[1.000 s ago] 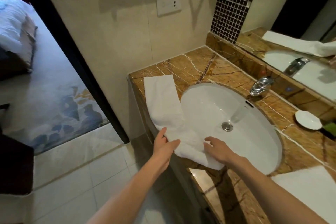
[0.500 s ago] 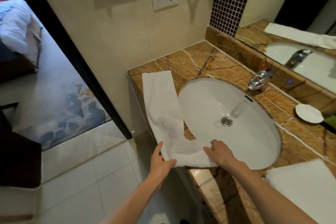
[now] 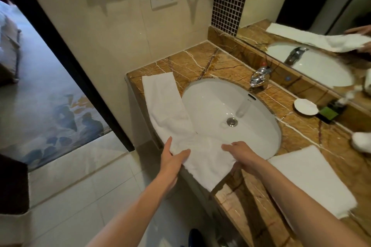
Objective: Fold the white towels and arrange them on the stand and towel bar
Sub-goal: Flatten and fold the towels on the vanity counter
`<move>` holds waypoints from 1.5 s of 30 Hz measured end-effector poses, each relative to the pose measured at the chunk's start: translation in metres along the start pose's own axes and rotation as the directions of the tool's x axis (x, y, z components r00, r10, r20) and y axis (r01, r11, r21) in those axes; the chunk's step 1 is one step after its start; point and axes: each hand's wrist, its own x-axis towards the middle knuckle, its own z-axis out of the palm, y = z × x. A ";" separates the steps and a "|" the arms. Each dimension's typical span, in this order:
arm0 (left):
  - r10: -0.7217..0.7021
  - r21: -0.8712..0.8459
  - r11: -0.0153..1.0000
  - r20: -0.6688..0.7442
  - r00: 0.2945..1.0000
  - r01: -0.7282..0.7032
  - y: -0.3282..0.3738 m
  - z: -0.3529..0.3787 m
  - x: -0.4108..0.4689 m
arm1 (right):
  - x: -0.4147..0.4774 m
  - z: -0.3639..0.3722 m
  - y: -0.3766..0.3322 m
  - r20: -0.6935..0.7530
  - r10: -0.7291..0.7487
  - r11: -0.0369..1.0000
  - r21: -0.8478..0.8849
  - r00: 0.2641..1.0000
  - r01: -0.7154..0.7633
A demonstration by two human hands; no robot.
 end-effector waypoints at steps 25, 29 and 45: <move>-0.064 0.532 0.843 -0.034 0.997 0.073 -0.087 0.058 -0.054 | -0.041 -0.056 0.065 -0.029 -0.160 0.557 -0.828 0.987 0.066; -0.051 0.611 0.790 -0.026 0.998 0.056 -0.088 0.059 -0.056 | -0.043 -0.051 0.070 0.032 -0.245 0.405 -0.905 0.969 0.133; -0.001 0.879 -0.245 0.422 0.907 -0.409 -0.106 0.033 -0.028 | -0.021 0.000 0.102 0.377 -0.282 0.071 -0.909 0.883 0.410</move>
